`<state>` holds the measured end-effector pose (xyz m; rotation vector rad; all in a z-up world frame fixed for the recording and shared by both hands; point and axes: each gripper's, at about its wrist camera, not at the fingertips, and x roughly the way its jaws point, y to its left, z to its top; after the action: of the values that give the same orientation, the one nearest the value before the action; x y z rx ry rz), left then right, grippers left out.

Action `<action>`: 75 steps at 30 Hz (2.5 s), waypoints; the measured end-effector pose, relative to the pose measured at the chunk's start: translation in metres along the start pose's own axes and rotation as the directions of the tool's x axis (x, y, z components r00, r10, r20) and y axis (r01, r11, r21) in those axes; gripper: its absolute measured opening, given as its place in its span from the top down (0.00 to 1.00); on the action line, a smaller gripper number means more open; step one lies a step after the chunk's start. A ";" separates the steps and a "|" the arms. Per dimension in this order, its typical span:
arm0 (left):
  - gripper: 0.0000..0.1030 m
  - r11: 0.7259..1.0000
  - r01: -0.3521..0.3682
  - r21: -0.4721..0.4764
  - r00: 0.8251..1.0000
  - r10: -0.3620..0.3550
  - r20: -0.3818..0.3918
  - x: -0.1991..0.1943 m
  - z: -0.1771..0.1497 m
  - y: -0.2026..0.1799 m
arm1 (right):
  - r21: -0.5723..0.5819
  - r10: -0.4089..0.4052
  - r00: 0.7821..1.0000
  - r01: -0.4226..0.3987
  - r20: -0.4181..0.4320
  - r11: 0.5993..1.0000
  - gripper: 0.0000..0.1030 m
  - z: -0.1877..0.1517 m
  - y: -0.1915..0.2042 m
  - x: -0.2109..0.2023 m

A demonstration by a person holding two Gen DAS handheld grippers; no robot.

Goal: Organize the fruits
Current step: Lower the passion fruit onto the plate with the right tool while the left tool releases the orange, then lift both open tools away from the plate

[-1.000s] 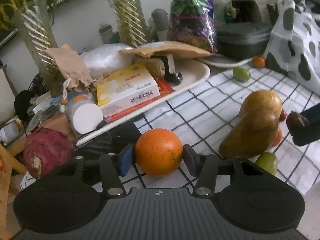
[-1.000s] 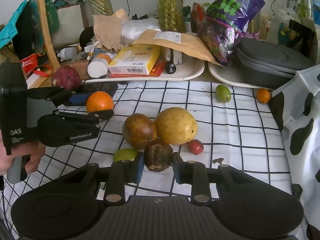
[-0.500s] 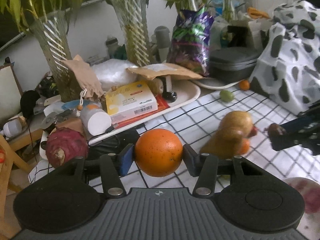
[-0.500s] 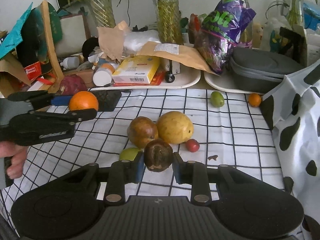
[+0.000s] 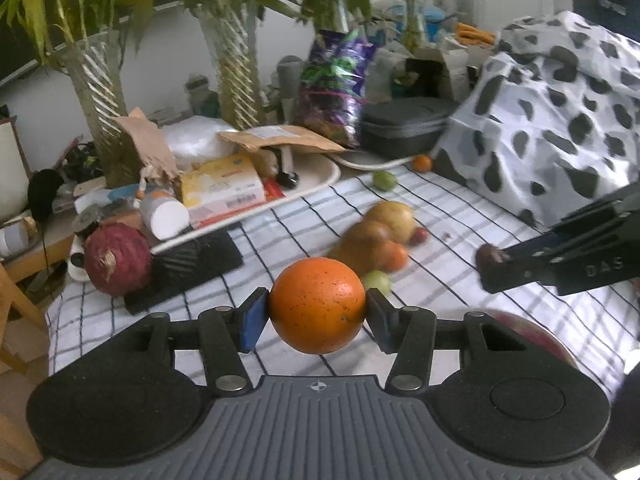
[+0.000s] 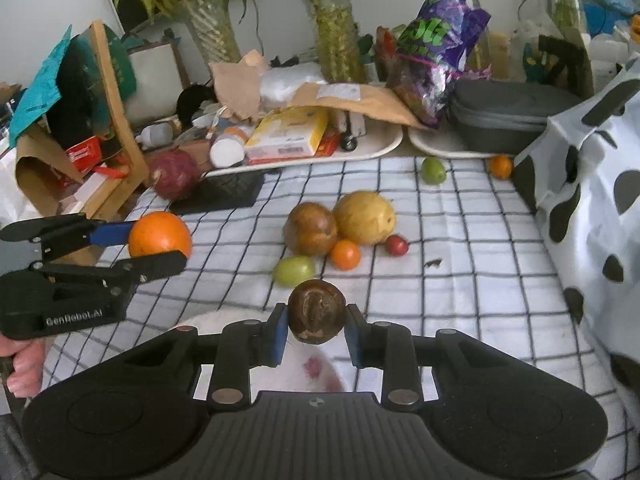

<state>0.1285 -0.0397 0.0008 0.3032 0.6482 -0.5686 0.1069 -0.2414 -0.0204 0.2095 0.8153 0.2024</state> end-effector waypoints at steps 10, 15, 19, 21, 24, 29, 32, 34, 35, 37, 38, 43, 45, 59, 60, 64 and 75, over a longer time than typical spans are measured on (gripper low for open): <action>0.51 0.996 0.080 0.031 0.991 -0.076 -0.105 0.000 -0.024 -0.031 | 0.025 0.047 0.991 -0.044 -0.122 0.999 0.70 -0.020 0.015 0.010; 0.51 0.994 0.103 0.047 0.982 -0.094 -0.165 0.006 -0.035 -0.039 | 0.058 0.032 0.982 -0.021 -0.184 0.998 0.70 -0.026 0.012 0.020; 0.50 0.992 0.109 0.063 0.976 -0.095 -0.196 0.010 -0.041 -0.043 | 0.086 0.034 0.979 -0.017 -0.201 0.996 0.69 -0.027 0.010 0.024; 0.50 0.992 0.095 0.079 0.975 -0.076 -0.210 0.013 -0.043 -0.046 | 0.103 0.039 0.979 -0.019 -0.199 0.995 0.69 -0.027 0.009 0.024; 0.50 0.991 0.088 0.096 0.976 -0.067 -0.207 0.013 -0.043 -0.047 | 0.120 0.038 0.981 -0.015 -0.189 0.993 0.60 -0.026 0.008 0.023; 0.41 0.991 0.082 0.106 0.979 -0.060 -0.194 0.011 -0.042 -0.049 | 0.141 0.049 0.988 -0.028 -0.146 0.990 0.24 -0.024 0.008 0.014; 0.24 0.993 0.067 0.095 0.994 -0.058 -0.093 -0.007 -0.039 -0.048 | 0.152 0.046 0.993 -0.029 -0.109 0.988 0.12 -0.024 0.009 0.004; 0.18 0.996 0.059 0.063 0.996 -0.055 -0.069 -0.015 -0.038 -0.046 | 0.150 0.031 0.996 -0.018 -0.083 0.989 0.09 -0.026 0.009 -0.004; 0.18 0.998 0.051 0.045 0.997 -0.048 -0.064 -0.018 -0.038 -0.045 | 0.150 0.021 0.997 -0.010 -0.072 0.989 0.07 -0.027 0.010 -0.008; 0.18 0.999 0.039 0.022 0.997 -0.038 -0.063 -0.024 -0.039 -0.044 | 0.154 0.003 0.999 0.006 -0.053 0.988 0.04 -0.029 0.010 -0.015; 0.18 1.000 0.028 0.015 0.997 -0.027 -0.068 -0.027 -0.041 -0.044 | 0.154 -0.010 0.999 0.018 -0.048 0.988 0.03 -0.032 0.010 -0.019; 0.18 0.999 -0.039 -0.012 0.996 0.038 -0.081 -0.045 -0.050 -0.042 | 0.133 -0.093 0.995 0.099 -0.047 0.986 0.00 -0.044 0.015 -0.032; 0.18 0.998 -0.058 -0.029 0.995 0.056 -0.084 -0.053 -0.055 -0.040 | 0.112 -0.123 0.992 0.127 -0.042 0.985 0.00 -0.050 0.018 -0.037; 0.18 0.982 -0.108 -0.157 0.992 0.095 -0.085 -0.075 -0.074 -0.026 | -0.029 -0.227 0.973 0.226 -0.033 0.974 0.00 -0.072 0.040 -0.041; 0.18 0.981 -0.113 -0.160 0.991 0.100 -0.086 -0.075 -0.075 -0.025 | -0.034 -0.229 0.973 0.228 -0.032 0.973 0.00 -0.072 0.041 -0.041; 0.18 0.975 -0.134 -0.176 0.989 0.121 -0.084 -0.075 -0.074 -0.022 | -0.050 -0.236 0.971 0.234 -0.028 0.971 0.00 -0.073 0.043 -0.040; 0.18 0.971 -0.157 -0.182 0.987 0.148 -0.062 -0.075 -0.067 -0.016 | -0.045 -0.251 0.968 0.251 0.008 0.967 0.00 -0.071 0.042 -0.042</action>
<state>0.0380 0.0061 -0.0038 0.1894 0.7130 -0.3507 0.0225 -0.2046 -0.0270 0.0617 0.8263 -0.0175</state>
